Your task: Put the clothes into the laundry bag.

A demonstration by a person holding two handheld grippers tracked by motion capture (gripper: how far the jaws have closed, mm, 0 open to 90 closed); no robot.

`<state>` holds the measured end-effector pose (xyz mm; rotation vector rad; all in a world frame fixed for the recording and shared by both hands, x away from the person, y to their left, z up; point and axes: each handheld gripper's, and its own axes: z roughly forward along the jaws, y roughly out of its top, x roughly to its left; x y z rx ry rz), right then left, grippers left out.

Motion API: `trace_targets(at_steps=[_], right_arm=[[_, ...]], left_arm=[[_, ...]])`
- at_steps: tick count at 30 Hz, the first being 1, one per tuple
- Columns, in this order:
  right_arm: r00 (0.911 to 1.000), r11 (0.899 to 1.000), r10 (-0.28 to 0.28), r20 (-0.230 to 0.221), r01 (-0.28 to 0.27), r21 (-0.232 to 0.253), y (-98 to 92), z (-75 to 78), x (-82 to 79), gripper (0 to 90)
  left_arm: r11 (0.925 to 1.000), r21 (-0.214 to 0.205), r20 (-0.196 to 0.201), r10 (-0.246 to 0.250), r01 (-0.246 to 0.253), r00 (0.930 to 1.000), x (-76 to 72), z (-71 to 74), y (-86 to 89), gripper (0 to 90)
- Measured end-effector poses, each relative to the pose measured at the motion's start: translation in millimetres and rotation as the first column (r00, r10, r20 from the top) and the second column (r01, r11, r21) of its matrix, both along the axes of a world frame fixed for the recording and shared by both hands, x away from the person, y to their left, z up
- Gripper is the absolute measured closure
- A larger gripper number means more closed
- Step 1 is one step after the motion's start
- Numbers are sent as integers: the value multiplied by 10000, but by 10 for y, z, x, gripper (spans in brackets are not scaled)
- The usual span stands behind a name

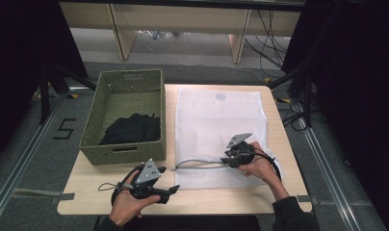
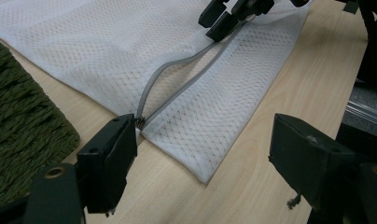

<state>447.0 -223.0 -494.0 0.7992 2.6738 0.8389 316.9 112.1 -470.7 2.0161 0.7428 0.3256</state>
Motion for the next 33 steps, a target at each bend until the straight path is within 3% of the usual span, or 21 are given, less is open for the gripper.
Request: trace_targets(at_steps=[1,4,6,9,13,15,16,17,18,22,24,28,30,31,33], right_arm=[[9999,9996,-112,46,110,248,-17,-4,-15,630],[9999,9994,97,119,-100,323,-21,6,-18,618],[10000,9999,43,54,-42,-148,12,-12,-30,589],[9997,9996,218,124,-215,-196,10,-12,-13,572],[9999,10000,-9,-103,9,-7,13,-21,-24,554],[9998,9999,85,-191,-83,90,0,-29,-3,571],[9995,9999,113,-307,-111,69,-8,-21,1,608],[9991,9999,12,-435,-6,155,-20,-14,5,727],[9987,9996,-93,-500,107,277,-27,-18,12,771],[9979,9991,-377,-518,386,172,-41,-10,17,878],[9998,10000,-22,-209,21,-28,-37,-6,42,886],[9988,9986,-477,-94,474,-253,-4,29,13,893],[9973,9974,-693,258,698,-161,-5,47,28,893],[9978,9985,-512,429,520,-168,-14,60,44,893],[9957,9966,-820,424,822,-28,-20,103,37,893]], left_arm=[[10000,53,-15,10,-9,10000,0,5,11,228],[10000,21,2,14,-14,10000,7,-1,13,228],[10000,67,-34,-26,27,10000,5,0,12,228],[10000,5,34,-67,67,10000,0,-3,0,228],[10000,2,7,-75,75,10000,-2,-6,-6,229],[10000,12,32,-69,69,10000,-3,-7,-7,228],[10000,5,5,-96,96,10000,-2,-6,-6,228],[10000,4,-3,-84,84,10000,-3,-5,-8,229],[10000,-14,-18,-34,34,10000,-8,-8,-12,229],[10000,19,-70,-87,87,9999,-7,-2,-12,229],[10000,33,-68,-83,83,9999,-7,0,-10,229],[9999,51,-4,-97,97,10000,-4,9,1,230],[9997,123,38,-201,201,9998,7,17,13,229],[9998,147,42,-120,119,9999,4,23,16,230],[10000,14,38,-81,81,10000,0,25,9,230]])
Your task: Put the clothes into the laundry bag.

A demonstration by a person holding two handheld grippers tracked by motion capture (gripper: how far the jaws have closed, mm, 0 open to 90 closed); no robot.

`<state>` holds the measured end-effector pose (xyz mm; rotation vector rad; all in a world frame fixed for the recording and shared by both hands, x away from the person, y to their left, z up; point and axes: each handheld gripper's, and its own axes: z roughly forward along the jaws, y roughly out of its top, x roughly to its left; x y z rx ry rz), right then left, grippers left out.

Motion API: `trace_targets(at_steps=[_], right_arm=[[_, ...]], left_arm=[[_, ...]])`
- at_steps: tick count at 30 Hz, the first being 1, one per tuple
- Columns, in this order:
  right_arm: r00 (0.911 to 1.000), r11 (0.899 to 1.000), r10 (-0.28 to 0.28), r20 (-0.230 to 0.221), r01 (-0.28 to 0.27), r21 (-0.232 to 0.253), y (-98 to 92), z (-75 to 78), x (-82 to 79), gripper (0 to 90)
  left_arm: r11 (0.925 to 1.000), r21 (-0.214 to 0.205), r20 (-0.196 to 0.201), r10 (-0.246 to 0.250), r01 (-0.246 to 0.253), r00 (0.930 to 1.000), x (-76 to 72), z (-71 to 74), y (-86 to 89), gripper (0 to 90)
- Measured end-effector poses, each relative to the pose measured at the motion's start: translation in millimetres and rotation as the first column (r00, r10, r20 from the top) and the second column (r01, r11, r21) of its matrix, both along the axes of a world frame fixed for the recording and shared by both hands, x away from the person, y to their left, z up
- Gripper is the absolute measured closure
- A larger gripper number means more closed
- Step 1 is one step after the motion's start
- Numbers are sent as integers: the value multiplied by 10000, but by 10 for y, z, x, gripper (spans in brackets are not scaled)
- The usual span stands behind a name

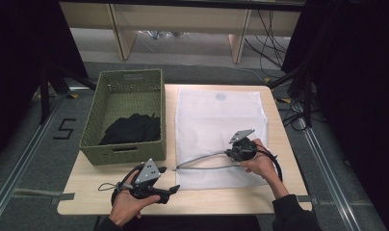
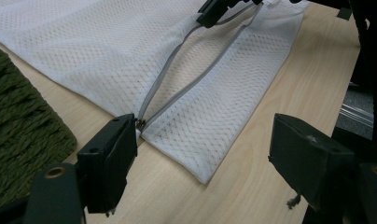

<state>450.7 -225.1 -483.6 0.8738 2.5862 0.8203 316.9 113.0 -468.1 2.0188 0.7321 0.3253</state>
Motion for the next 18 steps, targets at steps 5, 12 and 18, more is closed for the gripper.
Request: trace_targets(at_steps=[5,12,18], right_arm=[[9989,9999,77,464,-83,115,-41,91,21,893],[9971,9995,14,759,-38,307,-57,194,30,893],[9953,9994,62,969,-94,327,-56,234,29,893]], left_arm=[[9989,-429,51,171,-169,9998,20,89,41,230],[9972,-417,251,628,-617,9977,76,394,170,230],[9923,209,120,1222,-1224,9924,236,711,351,250]])
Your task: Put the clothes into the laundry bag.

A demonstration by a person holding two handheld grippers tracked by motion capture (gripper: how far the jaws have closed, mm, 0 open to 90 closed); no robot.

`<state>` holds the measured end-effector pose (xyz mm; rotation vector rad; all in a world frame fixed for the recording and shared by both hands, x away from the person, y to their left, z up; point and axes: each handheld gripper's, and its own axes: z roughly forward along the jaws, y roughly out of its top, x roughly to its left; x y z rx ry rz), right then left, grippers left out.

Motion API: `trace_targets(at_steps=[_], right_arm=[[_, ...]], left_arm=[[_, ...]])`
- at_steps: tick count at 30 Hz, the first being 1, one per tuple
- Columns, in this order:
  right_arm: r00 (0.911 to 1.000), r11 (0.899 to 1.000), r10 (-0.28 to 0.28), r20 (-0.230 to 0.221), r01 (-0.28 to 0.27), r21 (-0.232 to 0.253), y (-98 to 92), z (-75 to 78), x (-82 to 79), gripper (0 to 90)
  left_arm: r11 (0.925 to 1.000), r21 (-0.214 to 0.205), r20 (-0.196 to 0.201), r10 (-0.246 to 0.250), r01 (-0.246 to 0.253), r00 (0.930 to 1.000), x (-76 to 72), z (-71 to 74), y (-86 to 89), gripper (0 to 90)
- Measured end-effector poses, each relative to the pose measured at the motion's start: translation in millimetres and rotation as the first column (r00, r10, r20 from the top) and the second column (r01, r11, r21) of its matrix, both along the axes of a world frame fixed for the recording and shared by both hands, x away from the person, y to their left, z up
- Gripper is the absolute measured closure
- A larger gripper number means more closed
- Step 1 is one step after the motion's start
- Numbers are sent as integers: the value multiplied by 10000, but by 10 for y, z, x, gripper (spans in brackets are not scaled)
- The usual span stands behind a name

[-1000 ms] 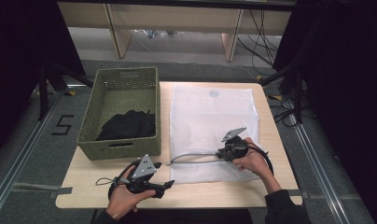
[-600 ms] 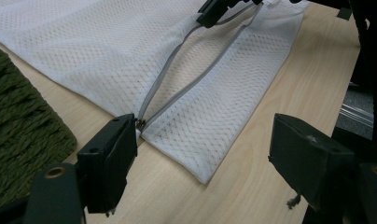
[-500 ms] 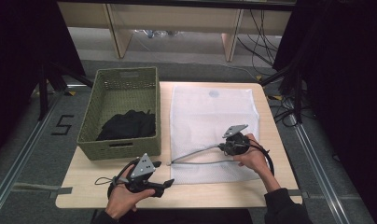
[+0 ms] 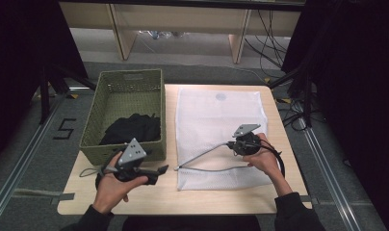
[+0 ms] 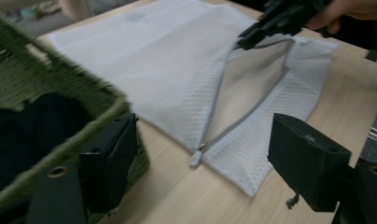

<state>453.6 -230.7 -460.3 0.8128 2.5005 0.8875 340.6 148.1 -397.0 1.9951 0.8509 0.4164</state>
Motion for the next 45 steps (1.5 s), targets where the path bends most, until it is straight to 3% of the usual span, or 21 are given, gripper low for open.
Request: trace_targets(at_steps=[1,4,7,9,10,12,15,16,17,18,21,25,27,30,33,35,36,39,42,44,45], right_arm=[[10000,10000,9,-68,-9,-14,-1,6,-5,893],[9998,9998,169,-43,-169,-45,-20,31,5,893],[9998,9998,173,18,-173,-23,-8,14,5,893],[10000,10000,87,-25,-87,1,-1,18,-9,893],[10000,10000,87,-25,-87,1,-1,18,-9,893],[9999,9999,136,2,-136,62,-8,18,-1,893],[9999,9999,128,-67,-128,6,-4,9,-6,893],[9999,9999,120,-49,-120,-22,-1,3,-3,893],[9999,9999,120,-49,-120,-22,-1,3,-3,893],[9999,10000,100,-89,-100,-4,2,0,-1,892],[9999,9999,140,-19,-140,-18,2,-13,4,892],[9999,9999,154,-43,-154,-9,0,-16,4,892],[9998,9999,153,-116,-153,17,-2,-13,-1,892],[9998,9998,185,-68,-185,15,-10,-18,6,892],[9997,9999,168,-188,-167,38,-9,-25,7,892],[9996,9999,154,-242,-153,42,-7,-27,6,892],[9996,9999,159,-222,-158,52,-8,-25,4,892],[9996,9999,159,-231,-158,67,-9,-27,4,892],[9995,9997,249,-173,-248,5,-7,-33,12,892],[9994,9994,333,6,-333,-102,-8,-36,17,892],[9994,9994,333,6,-333,-102,-8,-36,17,892]], left_arm=[[9997,161,-162,164,-162,9997,48,78,50,250],[9944,1004,194,317,-334,9993,207,313,180,245],[9916,1077,156,699,-712,9974,352,385,256,237],[9839,1266,-216,1301,-1264,9913,633,423,402,230],[9839,1266,-216,1301,-1264,9913,633,423,402,231],[9736,1771,-736,1587,-1437,9846,895,399,550,228],[9698,1747,-1013,1897,-1703,9766,1080,336,633,228],[9639,1916,-1093,2083,-1850,9719,1209,263,663,231],[9639,1916,-1093,2083,-1850,9719,1209,263,663,236],[9521,2270,-1277,2379,-2051,9629,1350,152,687,227],[9489,2334,-1474,2505,-2125,9568,1557,29,718,230],[9557,2159,-1723,2391,-2002,9556,1720,-88,703,203],[9493,2391,-1572,2454,-2042,9566,1800,-149,690,216],[9579,2255,-1739,2188,-1774,9602,1880,-200,654,196],[9518,2571,-1749,2159,-1672,9606,1943,-268,641,198],[9515,2616,-2155,2210,-1618,9512,1979,-343,656,195],[9467,2867,-2741,2279,-1468,9343,2006,-382,675,202],[9452,2896,-2626,2299,-1508,9371,2012,-423,673,197],[9344,3372,-2917,2200,-1151,9309,2030,-476,660,163],[9370,3314,-3176,2211,-1105,9221,2060,-593,646,148],[9370,3314,-3176,2211,-1105,9221,2060,-593,646,144]])
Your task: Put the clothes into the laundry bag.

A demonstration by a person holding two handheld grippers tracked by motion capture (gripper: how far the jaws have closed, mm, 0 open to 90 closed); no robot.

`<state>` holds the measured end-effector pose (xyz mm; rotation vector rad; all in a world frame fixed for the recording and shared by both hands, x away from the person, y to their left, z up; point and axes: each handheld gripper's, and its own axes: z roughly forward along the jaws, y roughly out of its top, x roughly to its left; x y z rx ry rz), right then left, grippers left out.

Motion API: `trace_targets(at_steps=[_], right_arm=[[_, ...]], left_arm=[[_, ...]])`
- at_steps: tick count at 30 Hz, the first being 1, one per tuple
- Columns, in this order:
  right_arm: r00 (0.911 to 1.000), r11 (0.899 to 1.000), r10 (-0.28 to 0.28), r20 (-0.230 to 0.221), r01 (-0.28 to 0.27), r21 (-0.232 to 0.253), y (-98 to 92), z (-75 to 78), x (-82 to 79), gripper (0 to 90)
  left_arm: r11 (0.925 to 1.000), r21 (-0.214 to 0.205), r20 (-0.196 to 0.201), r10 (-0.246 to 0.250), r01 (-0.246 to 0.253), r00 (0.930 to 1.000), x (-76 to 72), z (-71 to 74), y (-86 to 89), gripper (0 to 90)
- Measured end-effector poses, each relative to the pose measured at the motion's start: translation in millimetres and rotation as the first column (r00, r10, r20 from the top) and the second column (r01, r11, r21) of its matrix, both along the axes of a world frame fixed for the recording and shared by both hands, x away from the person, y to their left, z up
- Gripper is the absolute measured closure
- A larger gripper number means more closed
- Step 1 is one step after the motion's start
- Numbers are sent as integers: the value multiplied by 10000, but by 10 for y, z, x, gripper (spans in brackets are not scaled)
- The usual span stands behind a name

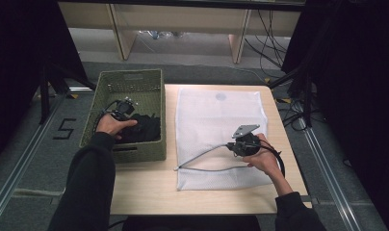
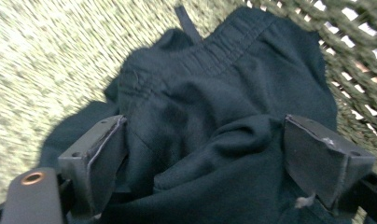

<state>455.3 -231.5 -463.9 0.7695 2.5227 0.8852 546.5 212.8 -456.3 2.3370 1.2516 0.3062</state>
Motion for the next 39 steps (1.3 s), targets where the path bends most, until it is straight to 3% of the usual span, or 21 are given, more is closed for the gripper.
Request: trace_targets(at_steps=[2,3,4,6,9,10,11,15,16,17,18,19,24,25,29,30,34,35,37,38,39], right_arm=[[10000,10000,-43,-75,43,34,3,-1,-6,891],[9999,10000,64,-92,-64,8,4,-3,-3,892],[9998,10000,-58,-211,58,14,10,-5,-14,891],[9998,10000,-56,-174,56,7,12,-9,-11,891],[9998,10000,-15,-220,14,-49,18,-11,-15,891],[9998,9999,158,-86,-158,-54,14,-17,3,891],[9997,10000,-42,-246,41,-35,19,-15,-14,891],[9997,10000,-55,-234,55,-10,17,-26,-11,891],[9998,9999,103,-140,-103,-31,16,-31,0,891],[9996,10000,-39,-276,39,-5,19,-27,-17,891],[9996,10000,-39,-276,39,-5,19,-27,-17,891],[9997,10000,-18,-240,18,5,17,-24,-15,891],[9997,10000,-51,-236,52,12,12,-24,-8,891],[9999,10000,-29,-162,29,19,8,-19,-7,891],[9999,9999,58,-149,-56,108,2,-17,3,891],[9999,9999,109,-86,-108,77,-3,-19,6,891],[9998,9999,-76,-205,78,126,-3,1,-18,891],[9997,9999,-97,-210,99,133,-3,0,-16,891],[9998,9999,-75,-177,77,125,-4,-2,-11,891],[9999,9999,-54,-153,55,101,-4,-4,-8,891],[9999,9999,-46,-136,48,125,-1,-6,-7,891]], left_arm=[[9995,250,15,-192,191,9998,6,-76,-15,127],[9998,75,105,-207,206,9997,-6,-134,-25,111],[9996,61,2,-258,258,9997,-8,-172,-30,71],[9995,3,-717,-325,327,9969,-19,-288,-62,52],[9979,362,-817,-499,530,9954,26,-349,-68,0],[9976,396,-873,-531,567,9948,40,-346,-73,18],[9998,215,-1192,-36,62,9929,19,-321,-102,53],[9998,-215,-1402,-50,20,9901,17,-254,-98,366],[9996,-279,-1319,-57,21,9913,12,-237,-80,462],[9988,-51,-875,-492,489,9950,41,-210,-11,544],[9988,-51,-875,-492,489,9950,41,-210,-11,586],[9994,-129,-870,-336,326,9956,22,-205,-16,586],[9979,78,-586,-635,641,9963,26,-180,-10,659],[9991,30,-529,-428,430,9977,12,-165,-13,669],[9993,43,-158,-371,372,9992,2,-108,8,697],[9997,-220,55,-109,110,9999,-4,-96,7,707],[9945,-1047,580,158,-96,9982,-10,35,105,726],[9850,-1698,941,472,-307,9944,-25,138,150,727],[9803,-1949,1179,559,-321,9915,-37,202,173,728],[9740,-2235,1357,679,-362,9884,-53,265,199,729],[9626,-2662,1535,936,-501,9837,-75,336,225,729]])
